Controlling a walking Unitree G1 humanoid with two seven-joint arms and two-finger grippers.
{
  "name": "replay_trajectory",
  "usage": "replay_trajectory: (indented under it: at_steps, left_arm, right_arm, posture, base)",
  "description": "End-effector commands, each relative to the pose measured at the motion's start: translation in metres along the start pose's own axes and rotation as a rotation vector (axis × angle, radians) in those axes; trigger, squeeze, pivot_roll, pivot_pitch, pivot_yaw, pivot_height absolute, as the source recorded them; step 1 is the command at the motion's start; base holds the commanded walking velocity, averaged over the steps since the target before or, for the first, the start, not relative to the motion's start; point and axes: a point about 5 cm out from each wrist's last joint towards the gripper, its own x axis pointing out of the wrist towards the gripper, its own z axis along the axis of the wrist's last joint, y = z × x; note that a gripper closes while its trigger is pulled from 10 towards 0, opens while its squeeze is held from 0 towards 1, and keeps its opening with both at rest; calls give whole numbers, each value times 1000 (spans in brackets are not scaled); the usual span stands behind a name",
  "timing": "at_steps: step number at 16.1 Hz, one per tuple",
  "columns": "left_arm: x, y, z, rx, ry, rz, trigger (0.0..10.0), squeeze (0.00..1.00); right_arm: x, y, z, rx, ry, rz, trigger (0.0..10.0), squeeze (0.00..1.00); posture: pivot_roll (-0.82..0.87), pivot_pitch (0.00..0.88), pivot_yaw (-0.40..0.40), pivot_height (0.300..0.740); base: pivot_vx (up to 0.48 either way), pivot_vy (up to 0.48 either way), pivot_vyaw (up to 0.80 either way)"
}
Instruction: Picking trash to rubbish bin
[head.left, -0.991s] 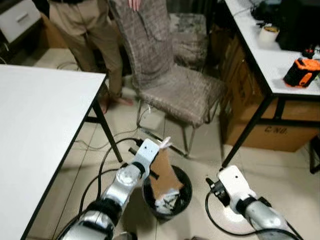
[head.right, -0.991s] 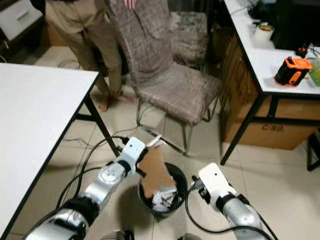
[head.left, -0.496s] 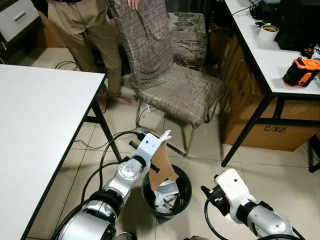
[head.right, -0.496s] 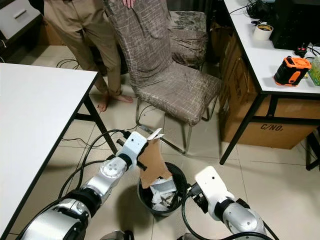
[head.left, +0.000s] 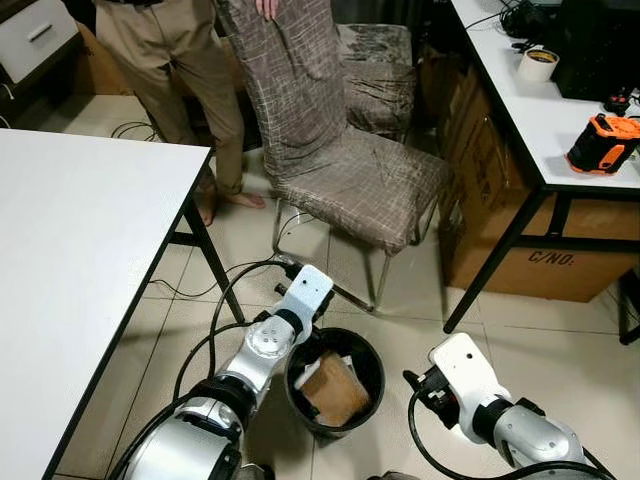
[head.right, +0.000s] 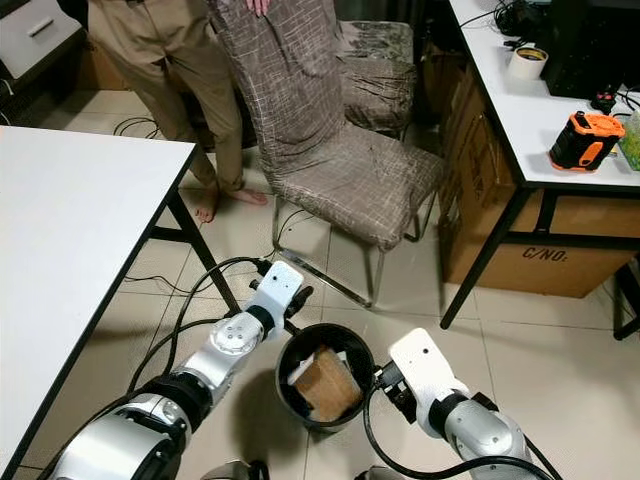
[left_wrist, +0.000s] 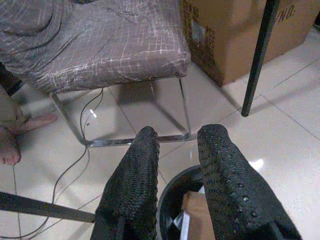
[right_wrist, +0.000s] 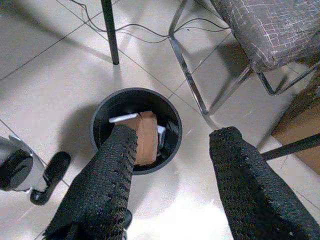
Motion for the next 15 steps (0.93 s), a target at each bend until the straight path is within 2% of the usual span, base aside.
replay_trajectory:
  at_steps: [1, 2, 3, 4, 5, 6, 8, 9, 10, 12, 15]
  left_arm:
    - [0, 1, 0, 13, -4, -14, 10000, 765]
    - [-1, 3, 0, 18, -8, -18, 10000, 557]
    - [-5, 10, -1, -1, -35, -33, 10000, 0]
    - [-8, 13, -1, -4, -48, -42, 10000, 0]
    - [-14, 21, -1, -69, -84, -34, 10000, 0]
    - [-27, 34, -1, -146, -132, 8, 10000, 0]
    - [-52, 50, -5, -132, -164, 80, 10000, 0]
    - [-72, 60, -11, -161, -142, 148, 10000, 0]
    - [-82, 64, -14, -175, -132, 177, 10000, 0]
    - [-102, 60, -24, -181, -73, 196, 10000, 0]
    - [-114, 59, -18, -212, -48, 212, 10000, 0]
  right_arm:
    - [-1, -1, 3, -6, -5, -10, 10000, 0]
    - [0, -2, 3, -1, -8, -24, 10000, 0]
    - [5, -3, 7, -14, -30, -67, 10000, 0]
    - [6, -4, 9, -9, -45, -95, 10000, 0]
    - [9, -6, 15, 30, -81, -153, 10000, 0]
    - [10, -11, 23, 86, -131, -232, 10000, 0]
    - [12, -17, 31, 160, -182, -325, 10000, 0]
    - [16, -16, 31, 182, -178, -344, 10000, 0]
    - [18, -13, 27, 179, -151, -335, 10000, 0]
    - [26, -6, 26, 180, -169, -293, 10000, 0]
    - [32, -6, 30, 203, -190, -304, 10000, 0]
  posture:
    - [-188, 110, 50, 740]
    - [-182, 101, 54, 740]
    - [-167, 89, 62, 740]
    - [-167, 89, 62, 740]
    - [-147, 79, 65, 740]
    - [-132, 73, 61, 740]
    - [-108, 63, 49, 740]
    - [-91, 48, 43, 740]
    - [-86, 42, 39, 740]
    - [-62, 24, 28, 740]
    - [-49, 8, 33, 740]
  base:
    - [0, 0, 0]
    - [0, 0, 0]
    - [0, 0, 0]
    - [0, 0, 0]
    - [0, 0, 0]
    - [0, 0, 0]
    - [0, 0, 0]
    - [0, 0, 0]
    - [0, 0, 0]
    - [0, 0, 0]
    - [0, 0, 0]
